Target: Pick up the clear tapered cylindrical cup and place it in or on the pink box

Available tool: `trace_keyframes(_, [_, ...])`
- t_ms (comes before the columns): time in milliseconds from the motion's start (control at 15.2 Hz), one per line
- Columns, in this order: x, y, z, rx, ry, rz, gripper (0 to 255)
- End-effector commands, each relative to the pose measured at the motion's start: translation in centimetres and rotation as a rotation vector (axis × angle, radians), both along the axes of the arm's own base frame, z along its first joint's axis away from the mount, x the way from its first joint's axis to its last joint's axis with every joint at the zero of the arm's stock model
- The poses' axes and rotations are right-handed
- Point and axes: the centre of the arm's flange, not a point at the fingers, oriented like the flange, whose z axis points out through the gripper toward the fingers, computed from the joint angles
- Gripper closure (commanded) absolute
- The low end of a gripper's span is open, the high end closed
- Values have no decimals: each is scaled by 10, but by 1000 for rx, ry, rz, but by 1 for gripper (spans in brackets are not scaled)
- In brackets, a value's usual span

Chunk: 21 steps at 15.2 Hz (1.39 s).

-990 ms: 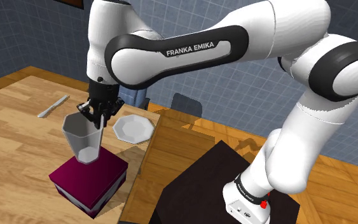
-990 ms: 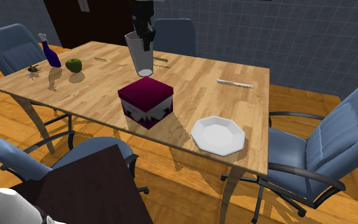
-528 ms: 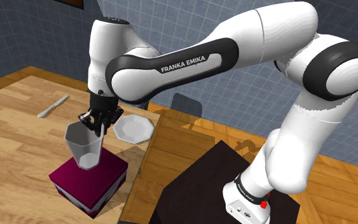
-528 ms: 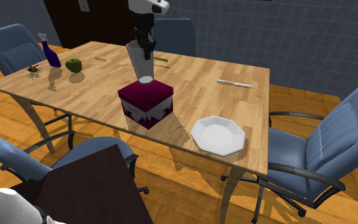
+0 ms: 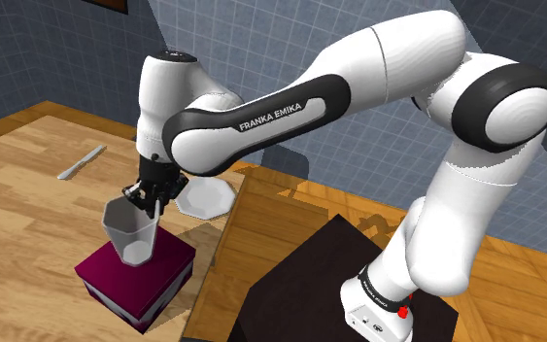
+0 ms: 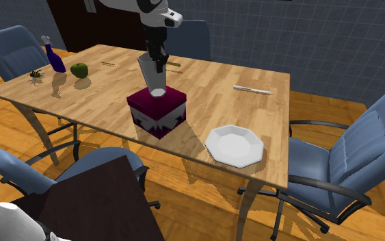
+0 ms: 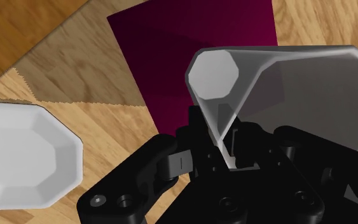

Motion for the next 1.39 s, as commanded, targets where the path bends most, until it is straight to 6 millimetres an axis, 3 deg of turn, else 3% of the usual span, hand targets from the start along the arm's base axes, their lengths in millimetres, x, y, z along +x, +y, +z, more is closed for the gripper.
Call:
trace_keyframes(0, [0,0,-1,1,-1,0,255])
trace_keyframes(264, [0,0,-1,1,-1,0,255])
trace_keyframes(330, [0,0,-1,1,-1,0,0])
trace_keyframes(660, [0,0,-1,1,-1,0,0])
trace_keyframes(924, [0,-6,49,1,-1,0,0])
trace_keyframes(1320, [0,-6,49,1,-1,0,0])
